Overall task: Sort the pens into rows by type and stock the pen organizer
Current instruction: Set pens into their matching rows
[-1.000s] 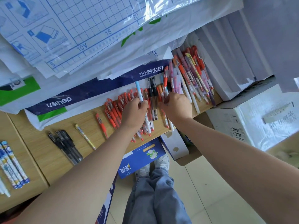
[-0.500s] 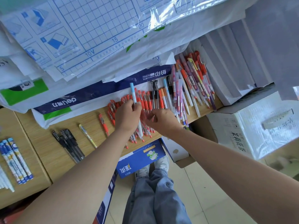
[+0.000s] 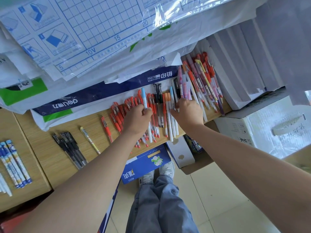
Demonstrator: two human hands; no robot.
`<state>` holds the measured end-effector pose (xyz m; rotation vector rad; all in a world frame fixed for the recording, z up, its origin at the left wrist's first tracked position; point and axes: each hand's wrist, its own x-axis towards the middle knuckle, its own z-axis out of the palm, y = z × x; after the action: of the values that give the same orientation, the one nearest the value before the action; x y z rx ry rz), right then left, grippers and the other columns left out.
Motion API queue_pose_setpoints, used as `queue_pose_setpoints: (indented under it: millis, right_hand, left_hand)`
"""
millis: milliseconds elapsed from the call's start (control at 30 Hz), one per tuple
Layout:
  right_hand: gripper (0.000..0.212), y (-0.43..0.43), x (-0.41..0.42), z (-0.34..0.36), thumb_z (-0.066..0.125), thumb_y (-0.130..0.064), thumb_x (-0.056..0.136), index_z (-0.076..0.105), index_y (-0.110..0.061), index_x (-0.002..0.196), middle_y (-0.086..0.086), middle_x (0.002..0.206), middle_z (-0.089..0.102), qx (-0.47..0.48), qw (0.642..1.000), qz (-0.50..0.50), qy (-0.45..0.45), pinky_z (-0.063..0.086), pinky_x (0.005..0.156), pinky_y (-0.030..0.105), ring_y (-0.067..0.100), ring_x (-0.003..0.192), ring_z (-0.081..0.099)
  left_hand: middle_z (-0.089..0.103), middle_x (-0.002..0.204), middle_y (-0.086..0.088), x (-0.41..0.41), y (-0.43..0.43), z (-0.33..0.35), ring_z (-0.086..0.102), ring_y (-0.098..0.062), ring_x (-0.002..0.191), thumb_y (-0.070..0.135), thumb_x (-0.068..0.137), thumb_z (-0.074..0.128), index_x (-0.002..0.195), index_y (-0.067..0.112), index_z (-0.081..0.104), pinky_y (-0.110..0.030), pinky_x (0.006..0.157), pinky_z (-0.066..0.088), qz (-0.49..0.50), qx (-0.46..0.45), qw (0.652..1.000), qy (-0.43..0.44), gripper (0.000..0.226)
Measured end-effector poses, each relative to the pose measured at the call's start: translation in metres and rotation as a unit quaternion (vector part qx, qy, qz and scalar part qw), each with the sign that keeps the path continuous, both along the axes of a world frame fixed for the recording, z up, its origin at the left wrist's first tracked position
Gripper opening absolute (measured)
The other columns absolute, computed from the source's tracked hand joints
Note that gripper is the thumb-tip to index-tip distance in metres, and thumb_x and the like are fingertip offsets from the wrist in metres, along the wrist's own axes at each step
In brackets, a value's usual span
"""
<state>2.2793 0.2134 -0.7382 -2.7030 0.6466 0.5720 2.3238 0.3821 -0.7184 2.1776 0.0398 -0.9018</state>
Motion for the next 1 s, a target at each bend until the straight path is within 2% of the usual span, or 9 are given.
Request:
queue_pose_setpoints:
  millis: [133, 233, 333, 500, 700, 800, 900, 967, 1000]
  right_hand:
    - [0.023, 0.003, 0.007, -0.002, 0.064, -0.029, 0.086, 0.063, -0.006, 0.09, 0.008, 0.08, 0.061, 0.036, 0.998, -0.052, 0.008, 0.047, 0.056, 0.028, 0.021, 0.068, 0.057]
    - [0.018, 0.002, 0.007, 0.0, 0.064, -0.027, 0.082, 0.062, -0.009, 0.082, 0.007, 0.074, 0.062, 0.068, 0.994, -0.08, -0.013, 0.047, 0.053, 0.027, 0.02, 0.063, 0.057]
    - [0.016, 0.002, 0.007, 0.007, 0.066, -0.03, 0.082, 0.062, -0.014, 0.079, 0.0, 0.063, 0.059, 0.173, 0.982, -0.054, -0.046, 0.046, 0.052, 0.027, 0.013, 0.054, 0.052]
    - [0.019, 0.001, 0.002, 0.02, 0.07, -0.021, 0.083, 0.06, -0.011, 0.071, -0.011, 0.05, 0.043, 0.302, 0.952, 0.036, -0.042, 0.03, 0.047, 0.011, 0.001, 0.041, 0.036]
    - [0.019, -0.006, -0.002, 0.028, 0.067, -0.036, 0.088, 0.06, -0.018, 0.089, -0.011, 0.074, 0.056, 0.367, 0.93, -0.001, 0.018, 0.035, 0.054, 0.01, -0.004, 0.058, 0.047]
    - [0.03, -0.006, -0.004, 0.032, 0.056, -0.036, 0.095, 0.065, -0.008, 0.089, -0.016, 0.052, 0.052, 0.375, 0.924, 0.016, 0.077, 0.028, 0.046, 0.012, -0.004, 0.043, 0.042]
    - [0.038, 0.002, -0.005, 0.037, 0.047, -0.036, 0.099, 0.065, -0.003, 0.093, -0.008, 0.052, 0.051, 0.394, 0.915, 0.023, 0.083, 0.029, 0.049, 0.02, 0.0, 0.04, 0.037]
    - [0.038, 0.014, -0.005, 0.039, 0.045, -0.043, 0.099, 0.065, -0.011, 0.097, 0.01, 0.071, 0.062, 0.401, 0.912, 0.041, 0.078, 0.037, 0.056, 0.025, 0.0, 0.05, 0.047]
    - [0.036, 0.02, -0.004, 0.04, 0.044, -0.046, 0.098, 0.065, -0.016, 0.097, 0.018, 0.083, 0.066, 0.409, 0.908, 0.043, 0.076, 0.042, 0.061, 0.032, 0.01, 0.06, 0.055]
  left_hand:
    - [0.054, 0.069, -0.009, 0.001, -0.002, -0.004, 0.048, -0.024, 0.059, 0.033, 0.099, 0.045, 0.091, 0.0, 0.061, -0.056, 0.072, 0.054, 0.009, -0.01, 1.0, 0.01, 0.037]
    - [0.062, 0.077, -0.019, 0.001, -0.005, -0.005, 0.046, -0.022, 0.057, 0.033, 0.098, 0.046, 0.087, -0.002, 0.058, -0.056, 0.073, 0.054, 0.022, -0.022, 0.999, 0.02, 0.039]
    - [0.059, 0.074, -0.026, 0.003, -0.011, -0.001, 0.048, -0.024, 0.057, 0.034, 0.097, 0.047, 0.085, -0.004, 0.056, -0.047, 0.058, 0.048, 0.044, -0.049, 0.997, 0.03, 0.041]
    - [0.054, 0.059, -0.005, 0.003, -0.023, 0.007, 0.052, -0.011, 0.047, 0.027, 0.098, 0.052, 0.086, 0.008, 0.06, -0.024, 0.048, 0.046, 0.076, -0.132, 0.986, 0.069, 0.024]
    - [0.064, 0.068, -0.009, 0.003, -0.026, 0.01, 0.061, -0.013, 0.055, 0.027, 0.098, 0.052, 0.087, 0.012, 0.064, -0.028, 0.054, 0.053, 0.106, -0.152, 0.98, 0.073, 0.021]
    - [0.064, 0.074, -0.014, 0.003, -0.022, 0.014, 0.06, -0.013, 0.059, 0.022, 0.099, 0.051, 0.093, 0.01, 0.066, -0.027, 0.058, 0.054, 0.163, -0.192, 0.963, 0.099, 0.02]
    - [0.06, 0.071, -0.013, 0.001, -0.012, 0.017, 0.058, -0.013, 0.057, 0.021, 0.098, 0.052, 0.093, 0.01, 0.067, -0.03, 0.062, 0.054, 0.175, -0.202, 0.957, 0.113, 0.02]
    - [0.06, 0.067, -0.009, -0.002, -0.002, 0.021, 0.057, -0.014, 0.057, 0.022, 0.097, 0.055, 0.09, 0.01, 0.067, -0.031, 0.063, 0.054, 0.183, -0.203, 0.954, 0.123, 0.018]
    - [0.059, 0.064, -0.006, -0.004, 0.004, 0.023, 0.056, -0.014, 0.056, 0.023, 0.096, 0.057, 0.088, 0.01, 0.067, -0.03, 0.06, 0.052, 0.185, -0.204, 0.953, 0.128, 0.018]
